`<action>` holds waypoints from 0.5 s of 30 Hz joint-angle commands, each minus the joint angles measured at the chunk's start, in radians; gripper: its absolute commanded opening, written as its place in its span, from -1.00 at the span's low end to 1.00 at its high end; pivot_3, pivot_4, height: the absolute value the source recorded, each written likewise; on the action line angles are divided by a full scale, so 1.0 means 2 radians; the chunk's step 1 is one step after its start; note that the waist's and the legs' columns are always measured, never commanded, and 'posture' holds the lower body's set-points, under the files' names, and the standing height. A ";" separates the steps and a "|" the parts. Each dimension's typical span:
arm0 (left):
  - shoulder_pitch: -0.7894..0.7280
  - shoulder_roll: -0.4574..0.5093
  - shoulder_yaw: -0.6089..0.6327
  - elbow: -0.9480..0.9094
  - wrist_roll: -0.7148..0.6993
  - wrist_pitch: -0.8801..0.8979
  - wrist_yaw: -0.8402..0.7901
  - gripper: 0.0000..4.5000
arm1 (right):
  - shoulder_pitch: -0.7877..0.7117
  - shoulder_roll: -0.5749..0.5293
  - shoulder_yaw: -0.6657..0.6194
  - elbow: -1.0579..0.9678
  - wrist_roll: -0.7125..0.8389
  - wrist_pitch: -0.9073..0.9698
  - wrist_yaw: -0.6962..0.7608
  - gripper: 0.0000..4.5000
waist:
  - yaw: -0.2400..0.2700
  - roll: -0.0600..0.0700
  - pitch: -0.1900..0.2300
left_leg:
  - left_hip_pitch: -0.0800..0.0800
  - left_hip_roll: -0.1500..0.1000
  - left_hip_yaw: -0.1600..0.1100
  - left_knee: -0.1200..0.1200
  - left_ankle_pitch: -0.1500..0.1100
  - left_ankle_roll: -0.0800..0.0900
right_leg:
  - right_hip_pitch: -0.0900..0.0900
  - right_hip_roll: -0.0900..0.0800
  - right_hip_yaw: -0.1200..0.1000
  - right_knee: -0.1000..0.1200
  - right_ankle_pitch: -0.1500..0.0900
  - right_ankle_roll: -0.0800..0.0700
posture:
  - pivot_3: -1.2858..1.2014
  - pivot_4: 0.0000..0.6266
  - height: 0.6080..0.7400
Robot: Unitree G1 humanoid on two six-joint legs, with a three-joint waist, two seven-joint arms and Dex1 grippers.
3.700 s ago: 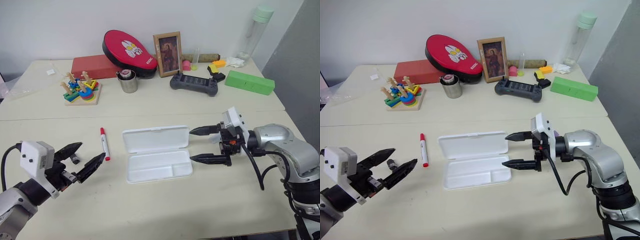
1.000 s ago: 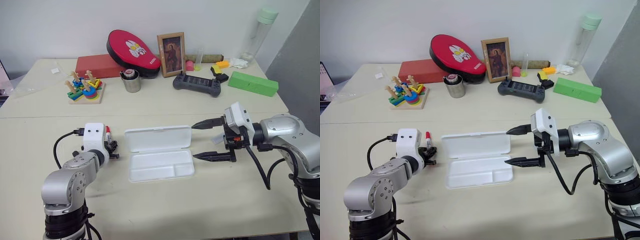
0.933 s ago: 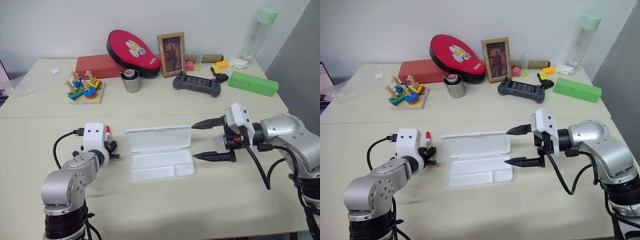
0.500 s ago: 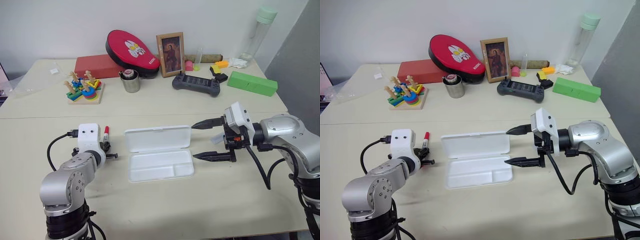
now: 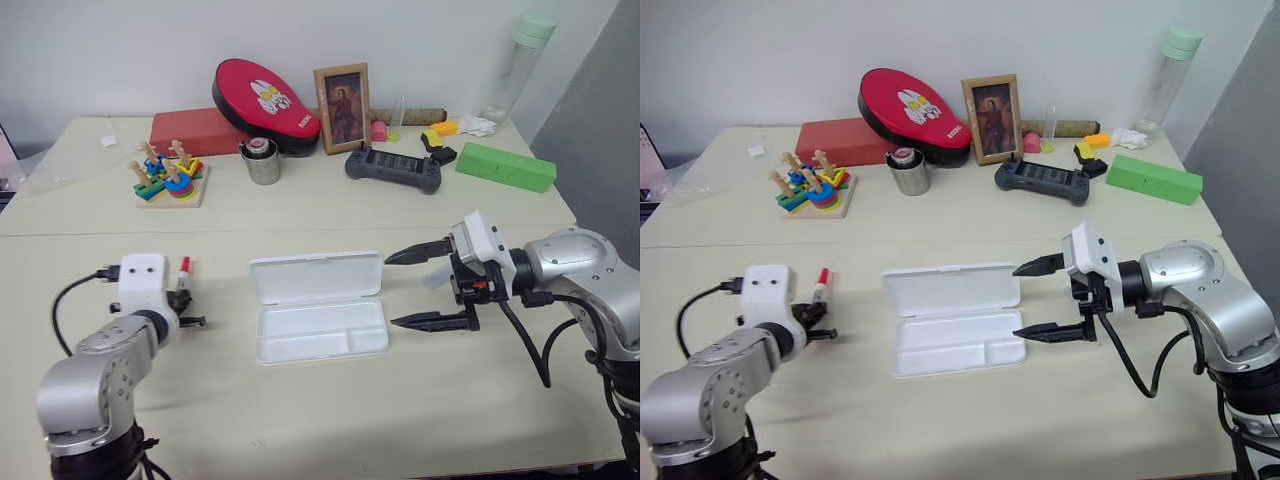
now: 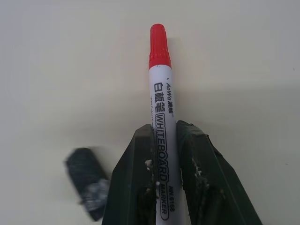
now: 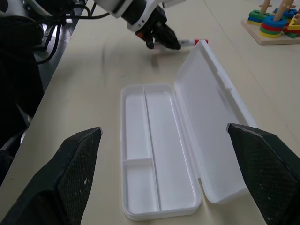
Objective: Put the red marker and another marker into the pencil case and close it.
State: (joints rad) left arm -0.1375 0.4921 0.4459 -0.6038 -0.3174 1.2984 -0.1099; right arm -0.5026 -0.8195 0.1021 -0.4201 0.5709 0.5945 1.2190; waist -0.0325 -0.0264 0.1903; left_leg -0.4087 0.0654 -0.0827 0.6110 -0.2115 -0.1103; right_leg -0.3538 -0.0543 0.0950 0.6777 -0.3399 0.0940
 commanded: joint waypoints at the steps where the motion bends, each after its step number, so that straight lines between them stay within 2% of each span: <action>1: -0.016 0.040 0.025 -0.043 -0.023 -0.039 -0.051 -0.82 | -0.006 -0.004 -0.002 -0.010 0.000 -0.012 0.007 1.00 | 0.000 0.000 0.000 | 0.000 0.000 0.000 0.000 0.000 0.000 | 0.000 0.000 0.000 0.000 0.000 0.000 | 0.03 -0.52 1.00; 9: -0.057 0.137 0.022 -0.069 -0.107 -0.067 -0.180 -0.82 | -0.015 -0.006 0.014 0.006 -0.023 -0.027 0.015 1.00 | 0.000 -0.001 0.001 | 0.000 0.000 0.000 0.000 0.000 0.000 | 0.000 0.000 0.000 0.000 0.000 0.000 | 0.03 -0.52 1.00; 12: -0.073 0.175 0.009 -0.072 -0.142 -0.102 -0.245 -0.82 | -0.015 -0.007 0.017 0.009 -0.029 -0.031 0.017 1.00 | 0.000 -0.001 0.001 | 0.000 0.000 0.000 0.000 0.000 0.000 | 0.000 0.000 0.000 -0.001 0.000 0.000 | 0.03 -0.52 1.00; 15: -0.075 0.209 -0.016 -0.063 -0.150 -0.146 -0.295 -0.82 | -0.013 -0.006 0.017 0.007 -0.032 -0.030 0.014 1.00 | 0.000 -0.001 0.001 | -0.001 0.000 0.000 0.000 0.000 0.000 | 0.000 0.000 0.000 -0.001 0.000 0.000 | 0.03 -0.52 1.00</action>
State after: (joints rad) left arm -0.2745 0.8839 0.4347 -0.7168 -0.5972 1.0736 -0.6313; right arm -0.5208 -0.8214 0.1421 -0.3865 0.5067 0.5514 1.2425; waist -0.0321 -0.0281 0.1921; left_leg -0.4098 0.0656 -0.0824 0.6100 -0.2116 -0.1103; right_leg -0.3543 -0.0544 0.0948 0.6750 -0.3399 0.0941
